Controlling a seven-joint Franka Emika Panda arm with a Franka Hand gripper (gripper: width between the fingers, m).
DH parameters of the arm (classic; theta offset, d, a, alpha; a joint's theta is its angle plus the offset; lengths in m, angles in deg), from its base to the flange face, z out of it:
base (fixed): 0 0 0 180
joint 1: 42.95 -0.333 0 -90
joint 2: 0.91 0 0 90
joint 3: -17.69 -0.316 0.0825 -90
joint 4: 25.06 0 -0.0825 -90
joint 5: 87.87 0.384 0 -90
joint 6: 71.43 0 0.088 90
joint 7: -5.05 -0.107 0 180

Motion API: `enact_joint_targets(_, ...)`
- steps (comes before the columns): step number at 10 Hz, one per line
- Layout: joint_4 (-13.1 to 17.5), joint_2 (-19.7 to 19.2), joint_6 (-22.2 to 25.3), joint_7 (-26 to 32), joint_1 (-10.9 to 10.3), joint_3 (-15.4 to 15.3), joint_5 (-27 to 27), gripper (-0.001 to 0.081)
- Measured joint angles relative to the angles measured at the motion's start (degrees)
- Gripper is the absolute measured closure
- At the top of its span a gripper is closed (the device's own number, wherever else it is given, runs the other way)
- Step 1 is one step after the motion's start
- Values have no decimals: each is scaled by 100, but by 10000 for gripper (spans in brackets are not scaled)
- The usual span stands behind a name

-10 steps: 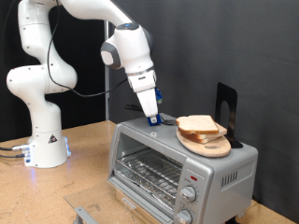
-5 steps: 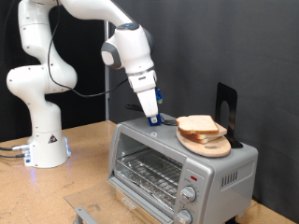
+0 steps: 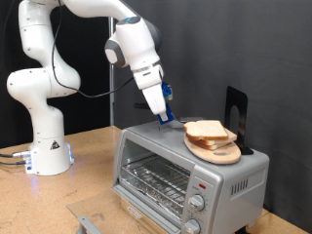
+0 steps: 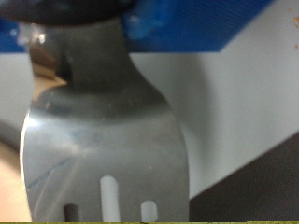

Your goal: Make a piece of toast with the oven

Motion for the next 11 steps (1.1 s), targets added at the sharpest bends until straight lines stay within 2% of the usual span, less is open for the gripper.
enact_joint_targets(2,4,98,117,-1,1,31,2,418)
enact_joint_targets(4,-46,134,0,17,-3,110,395,418)
enact_joint_targets(6,-204,369,-100,182,4,379,897,418)
enact_joint_targets(7,-295,527,12,281,17,572,923,418)
enact_joint_targets(9,-480,844,353,436,124,932,901,418)
enact_joint_targets(11,-652,1096,610,451,371,1175,755,417)
